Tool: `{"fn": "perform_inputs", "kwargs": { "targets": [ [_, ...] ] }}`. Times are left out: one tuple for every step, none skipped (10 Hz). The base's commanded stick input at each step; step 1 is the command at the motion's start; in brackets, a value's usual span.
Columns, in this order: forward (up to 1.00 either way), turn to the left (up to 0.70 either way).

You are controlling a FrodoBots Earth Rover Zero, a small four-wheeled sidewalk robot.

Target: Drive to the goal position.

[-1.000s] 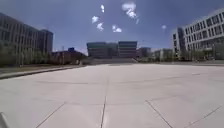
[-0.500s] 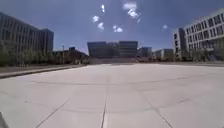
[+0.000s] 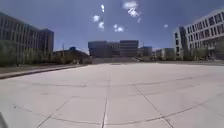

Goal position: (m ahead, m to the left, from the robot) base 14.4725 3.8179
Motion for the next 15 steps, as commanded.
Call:
{"fn": "perform_inputs", "kwargs": {
  "targets": [
    [0.50, 0.00],
    [0.50, 0.00],
    [0.50, -0.11],
    [0.50, -0.44],
    [0.50, -0.50],
    [0.50, -0.50],
    [0.50, -0.48],
    [0.50, -0.26],
    [0.50, 0.00],
    [0.50, 0.00],
    [0.50, 0.00],
    [0.50, 0.00],
    [0.50, 0.00],
    [0.50, 0.00],
    [0.50, 0.00]
  ]
}}
